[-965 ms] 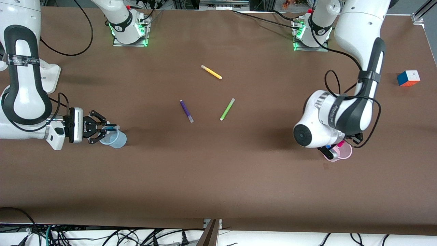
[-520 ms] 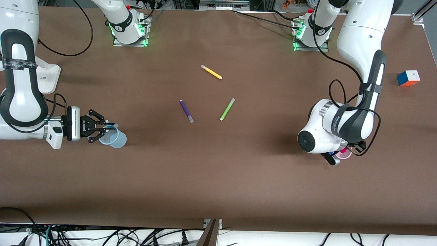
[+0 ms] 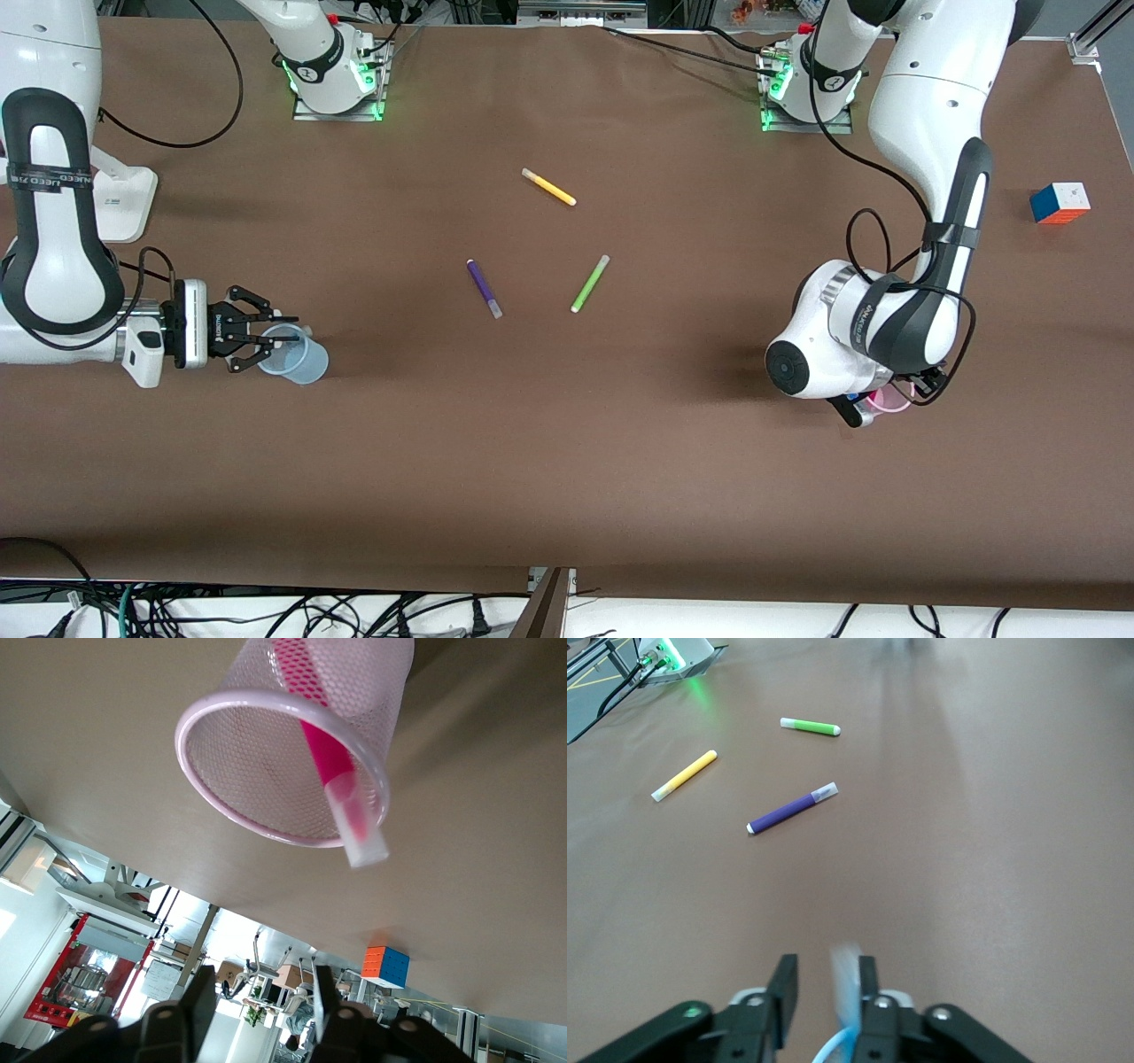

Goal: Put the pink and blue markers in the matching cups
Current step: 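Drop the pink marker into the pink cup while the right gripper drops blue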

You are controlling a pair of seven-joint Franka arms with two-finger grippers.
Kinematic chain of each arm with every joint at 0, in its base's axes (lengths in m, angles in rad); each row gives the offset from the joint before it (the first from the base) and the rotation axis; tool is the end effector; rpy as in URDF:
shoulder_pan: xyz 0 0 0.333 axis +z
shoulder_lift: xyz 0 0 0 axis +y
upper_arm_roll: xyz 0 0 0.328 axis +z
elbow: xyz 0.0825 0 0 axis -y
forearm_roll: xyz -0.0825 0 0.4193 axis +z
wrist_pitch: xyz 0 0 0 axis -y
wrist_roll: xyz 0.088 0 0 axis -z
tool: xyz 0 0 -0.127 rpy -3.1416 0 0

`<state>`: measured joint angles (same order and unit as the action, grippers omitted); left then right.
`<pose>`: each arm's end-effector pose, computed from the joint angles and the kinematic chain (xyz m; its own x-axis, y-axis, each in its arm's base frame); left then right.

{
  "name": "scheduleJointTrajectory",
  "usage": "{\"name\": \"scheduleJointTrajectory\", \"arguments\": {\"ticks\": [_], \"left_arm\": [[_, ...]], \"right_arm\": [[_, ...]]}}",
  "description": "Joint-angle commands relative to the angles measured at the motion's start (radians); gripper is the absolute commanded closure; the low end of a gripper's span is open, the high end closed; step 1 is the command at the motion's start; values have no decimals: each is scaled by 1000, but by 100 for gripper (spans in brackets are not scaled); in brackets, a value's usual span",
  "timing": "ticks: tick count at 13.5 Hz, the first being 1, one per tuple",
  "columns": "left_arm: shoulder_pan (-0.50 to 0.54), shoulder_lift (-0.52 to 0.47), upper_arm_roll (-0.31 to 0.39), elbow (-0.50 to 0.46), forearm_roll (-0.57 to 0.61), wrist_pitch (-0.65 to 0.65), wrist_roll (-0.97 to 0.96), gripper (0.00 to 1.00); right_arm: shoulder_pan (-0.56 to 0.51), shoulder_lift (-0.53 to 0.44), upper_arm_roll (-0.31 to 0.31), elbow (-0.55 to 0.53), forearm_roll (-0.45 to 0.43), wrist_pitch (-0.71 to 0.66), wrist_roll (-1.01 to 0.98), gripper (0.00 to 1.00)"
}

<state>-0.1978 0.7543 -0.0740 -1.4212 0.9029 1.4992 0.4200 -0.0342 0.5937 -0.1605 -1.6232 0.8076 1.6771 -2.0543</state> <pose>0.6975 -0.0770 0.2283 0.4678 -0.3704 -0.8025 -0.8591 -0.4038 -0.3144 0.6722 -0.0358 0.2436 0.1101 0.7047 0.7009 0.9713 0.0732 -0.2262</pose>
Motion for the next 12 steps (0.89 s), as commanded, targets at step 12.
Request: {"name": "scheduleJointTrajectory", "arguments": {"ticks": [12], "left_arm": [[107, -210, 2, 125, -682, -25, -461, 0]], "right_arm": [[36, -28, 15, 274, -181, -94, 1041, 0]]}}
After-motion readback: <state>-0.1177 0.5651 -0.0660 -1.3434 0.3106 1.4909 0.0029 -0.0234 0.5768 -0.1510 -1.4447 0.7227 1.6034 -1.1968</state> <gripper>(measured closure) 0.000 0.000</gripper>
